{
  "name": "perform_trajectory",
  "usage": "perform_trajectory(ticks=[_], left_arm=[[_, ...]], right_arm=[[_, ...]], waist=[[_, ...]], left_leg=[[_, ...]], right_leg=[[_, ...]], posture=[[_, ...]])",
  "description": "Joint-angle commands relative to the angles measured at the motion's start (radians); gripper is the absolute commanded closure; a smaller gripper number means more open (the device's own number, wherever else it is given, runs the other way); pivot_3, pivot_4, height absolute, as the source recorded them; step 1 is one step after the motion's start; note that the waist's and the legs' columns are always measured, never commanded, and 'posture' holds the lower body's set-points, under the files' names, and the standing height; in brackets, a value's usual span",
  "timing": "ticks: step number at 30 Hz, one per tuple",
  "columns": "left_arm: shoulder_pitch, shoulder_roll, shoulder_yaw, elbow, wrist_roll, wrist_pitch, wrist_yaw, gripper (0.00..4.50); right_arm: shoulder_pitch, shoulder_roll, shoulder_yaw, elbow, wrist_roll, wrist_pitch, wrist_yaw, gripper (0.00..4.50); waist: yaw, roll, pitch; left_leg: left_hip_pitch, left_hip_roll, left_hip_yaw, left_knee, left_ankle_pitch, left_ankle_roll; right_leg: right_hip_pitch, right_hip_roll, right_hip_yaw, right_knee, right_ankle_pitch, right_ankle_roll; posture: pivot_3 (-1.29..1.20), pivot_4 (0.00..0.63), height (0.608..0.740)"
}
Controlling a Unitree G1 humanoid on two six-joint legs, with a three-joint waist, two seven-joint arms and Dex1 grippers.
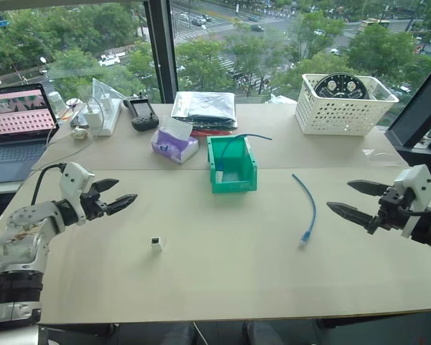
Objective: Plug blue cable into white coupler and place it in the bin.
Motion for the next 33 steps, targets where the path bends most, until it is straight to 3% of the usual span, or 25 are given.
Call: perform_trajectory(ticks=[1, 4, 9, 20, 28, 33], left_arm=[[-0.06, 0.0, -0.01, -0.022, -0.026, -0.012, -0.058, 0.4], [-0.124, 0.003, -0.035, -0.064, -0.081, 0.03, -0.147, 0.4], [-0.076, 0.075, -0.134, -0.237, -0.131, 0.108, -0.339, 0.4], [-0.046, 0.101, -0.124, -0.399, -0.197, 0.242, -0.329, 0.4], [-0.029, 0.106, -0.112, -0.441, -0.199, 0.253, -0.308, 0.4], [-0.006, 0.112, -0.095, -0.475, -0.209, 0.262, -0.292, 0.4]], right_arm=[[-0.002, -0.014, -0.024, -0.023, -0.005, -0.001, 0.012, 0.04], [-0.013, -0.034, 0.025, -0.024, -0.043, -0.021, 0.045, 0.04], [-0.09, -0.056, 0.175, 0.038, -0.16, -0.118, 0.153, 0.04], [-0.304, -0.023, 0.435, 0.359, -0.378, -0.401, 0.393, 0.04], [-0.472, 0.057, 0.539, 0.675, -0.493, -0.585, 0.484, 0.04], [-0.536, 0.082, 0.555, 0.824, -0.524, -0.618, 0.53, 1.47]], waist=[[0.001, 0.0, 0.0], [0.009, 0.0, 0.0], [-0.004, 0.001, 0.0], [-0.007, 0.001, 0.0], [-0.008, 0.001, 0.001], [-0.008, 0.001, 0.001]], left_leg=[[0.0, 0.0, 0.0, 0.0, 0.0, 0.0], [-0.001, 0.0, 0.0, 0.001, 0.0, 0.0], [0.0, 0.0, 0.002, 0.001, 0.0, 0.0], [0.001, 0.0, 0.001, 0.002, 0.0, 0.0], [0.001, 0.0, 0.001, 0.002, 0.001, -0.001], [0.002, 0.0, 0.001, 0.002, 0.001, -0.001]], right_leg=[[0.0, 0.0, 0.0, 0.0, 0.0, 0.0], [0.0, 0.0, -0.001, 0.0, 0.0, 0.0], [0.0, 0.0, 0.0, 0.0, 0.001, 0.0], [0.0, 0.001, 0.0, 0.001, 0.001, 0.0], [0.0, 0.002, 0.0, 0.002, 0.001, -0.001], [0.001, 0.001, 0.0, 0.002, 0.002, -0.001]], posture=[[0.0, 0.15, 0.727], [0.0, 0.15, 0.727], [0.0, 0.15, 0.727], [0.0, 0.15, 0.727], [0.0, 0.15, 0.727], [0.0, 0.15, 0.727]])
